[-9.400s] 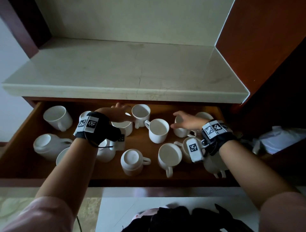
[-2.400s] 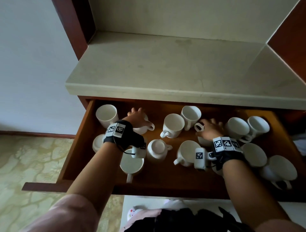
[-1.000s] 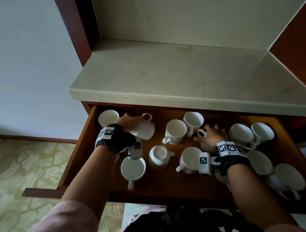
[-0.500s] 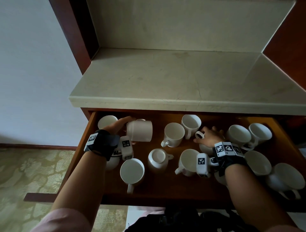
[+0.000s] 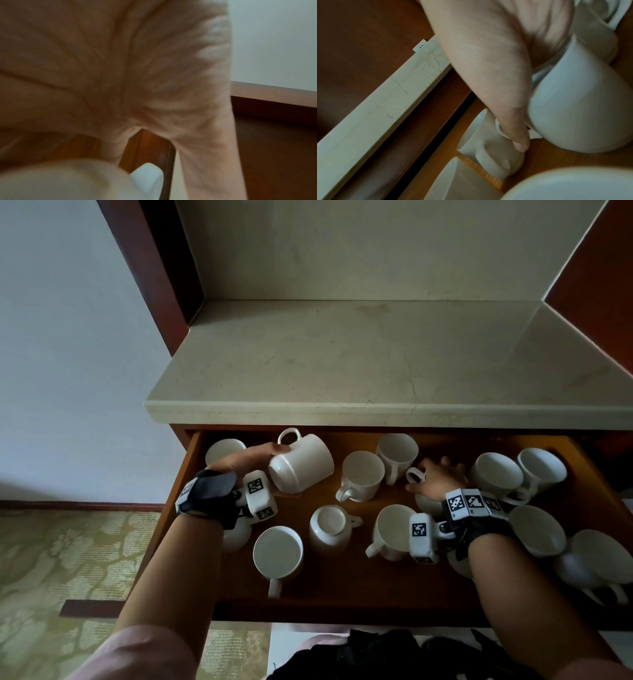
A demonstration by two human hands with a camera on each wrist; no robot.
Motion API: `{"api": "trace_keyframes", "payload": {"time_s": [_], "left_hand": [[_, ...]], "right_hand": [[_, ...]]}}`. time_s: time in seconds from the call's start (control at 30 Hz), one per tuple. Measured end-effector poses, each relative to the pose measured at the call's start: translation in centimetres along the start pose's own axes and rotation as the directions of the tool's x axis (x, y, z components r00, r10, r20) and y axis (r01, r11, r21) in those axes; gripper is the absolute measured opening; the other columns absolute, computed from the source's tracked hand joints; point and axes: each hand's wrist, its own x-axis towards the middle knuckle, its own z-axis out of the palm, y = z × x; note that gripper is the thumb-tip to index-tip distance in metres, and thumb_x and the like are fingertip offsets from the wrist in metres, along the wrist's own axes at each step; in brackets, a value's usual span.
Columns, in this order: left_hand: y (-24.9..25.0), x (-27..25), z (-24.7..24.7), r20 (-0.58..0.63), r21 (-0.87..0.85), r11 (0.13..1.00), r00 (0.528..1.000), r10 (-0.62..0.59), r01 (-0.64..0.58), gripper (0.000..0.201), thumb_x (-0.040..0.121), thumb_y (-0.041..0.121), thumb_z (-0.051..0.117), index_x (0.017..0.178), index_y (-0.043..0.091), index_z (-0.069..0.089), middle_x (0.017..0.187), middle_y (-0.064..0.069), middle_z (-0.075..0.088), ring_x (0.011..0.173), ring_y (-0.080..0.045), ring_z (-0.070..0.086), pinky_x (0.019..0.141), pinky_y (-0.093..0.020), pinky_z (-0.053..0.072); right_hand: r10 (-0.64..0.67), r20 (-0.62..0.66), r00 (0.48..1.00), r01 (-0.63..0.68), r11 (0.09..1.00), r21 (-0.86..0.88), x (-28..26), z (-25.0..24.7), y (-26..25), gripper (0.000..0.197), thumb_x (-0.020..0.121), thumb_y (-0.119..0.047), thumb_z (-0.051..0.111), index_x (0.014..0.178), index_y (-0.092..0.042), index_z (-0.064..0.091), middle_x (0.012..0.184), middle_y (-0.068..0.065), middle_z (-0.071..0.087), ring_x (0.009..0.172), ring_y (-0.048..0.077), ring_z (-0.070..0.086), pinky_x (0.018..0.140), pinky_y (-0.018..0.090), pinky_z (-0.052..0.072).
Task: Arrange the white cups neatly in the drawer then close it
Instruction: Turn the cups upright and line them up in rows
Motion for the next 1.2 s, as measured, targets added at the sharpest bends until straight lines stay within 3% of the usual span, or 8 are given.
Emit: {"api": "trace_keyframes", "payload": {"time_s": [0.07,0.17,0.4,0.57,0.73,0.83,1.0,1.2], "left_hand": [[-0.2,-0.3,0.3,-0.021,-0.006,1.000,0.999,0.029,-0.029,0.026,0.089,0.025,0.057,0.103,0.003,0.056,0.078,-0.021,0.072,0.071,-0.032,0.072,0.072,-0.046,0.058],[-0.4,-1.2,0.5,-0.034,-0.055,0.997,0.998,0.056,-0.058,0.022,0.095,0.019,0.044,0.104,0.009,0.060,0.090,-0.023,0.072,0.082,-0.037,0.070,0.092,-0.057,0.047],[-0.3,0.3,-0.4,-0.016,-0.074,0.996,0.999,0.050,-0.051,0.060,0.068,0.022,0.071,0.122,0.006,0.051,0.112,-0.030,0.064,0.112,-0.049,0.056,0.099,-0.065,0.039],[0.0,1.8,-1.4,-0.021,0.042,0.999,1.000,0.011,-0.010,0.095,0.045,0.031,0.086,0.125,-0.001,0.045,0.109,-0.029,0.065,0.102,-0.041,0.065,0.083,-0.045,0.055],[-0.5,2.2,-0.8,-0.062,0.076,0.996,0.996,0.059,-0.054,0.057,0.068,0.022,0.077,0.114,0.005,0.049,0.090,-0.019,0.072,0.081,-0.030,0.072,0.066,-0.036,0.059],[-0.6,2.8,-0.5,-0.085,0.109,0.986,0.987,0.135,-0.126,0.058,0.059,0.010,0.084,0.106,0.006,0.050,0.093,-0.012,0.066,0.078,-0.027,0.070,0.062,-0.042,0.060],[-1.5,4.1,-1.4,-0.164,0.185,0.978,0.978,0.128,-0.097,0.078,0.043,0.020,0.094,0.108,0.015,0.053,0.114,-0.018,0.060,0.098,-0.034,0.066,0.077,-0.048,0.058],[-2.1,4.9,-1.4,-0.263,0.376,0.915,0.930,0.256,-0.145,0.051,0.066,0.002,0.082,0.107,0.008,0.054,0.099,-0.016,0.060,0.084,-0.031,0.066,0.077,-0.044,0.058]], "right_hand": [[0.001,-0.002,1.000,-0.001,1.000,-0.002,0.0,0.0,0.0,0.064,0.082,-0.051,0.063,0.135,-0.025,0.038,0.143,0.011,0.028,0.131,0.039,0.026,0.105,0.051,0.033],[0.003,-0.004,1.000,-0.003,1.000,-0.004,0.1,0.1,0.0,0.064,0.081,-0.050,0.063,0.135,-0.026,0.038,0.144,0.011,0.028,0.131,0.039,0.025,0.105,0.052,0.033],[0.001,0.002,1.000,-0.001,1.000,0.019,0.2,0.1,0.1,0.061,0.081,-0.049,0.064,0.133,-0.026,0.040,0.142,0.010,0.028,0.131,0.039,0.025,0.105,0.051,0.032],[-0.006,-0.001,1.000,0.006,1.000,0.015,0.3,0.1,0.2,0.058,0.082,-0.048,0.063,0.130,-0.023,0.041,0.141,0.011,0.029,0.130,0.039,0.026,0.104,0.050,0.034],[-0.006,-0.007,1.000,0.006,1.000,0.006,0.3,0.3,0.2,0.058,0.082,-0.045,0.065,0.130,-0.024,0.041,0.141,0.010,0.029,0.131,0.039,0.025,0.104,0.052,0.033],[-0.011,-0.007,1.000,0.012,1.000,0.008,0.3,0.2,0.2,0.060,0.080,-0.044,0.068,0.130,-0.024,0.041,0.139,0.010,0.030,0.130,0.039,0.026,0.104,0.051,0.034],[-0.012,-0.005,1.000,0.012,1.000,0.013,0.3,0.2,0.2,0.059,0.079,-0.044,0.069,0.129,-0.024,0.042,0.139,0.010,0.030,0.130,0.039,0.026,0.104,0.053,0.034],[-0.006,-0.012,1.000,0.007,1.000,0.015,0.4,0.3,0.3,0.061,0.079,-0.044,0.069,0.129,-0.025,0.042,0.140,0.010,0.028,0.132,0.040,0.023,0.105,0.055,0.032]]}}
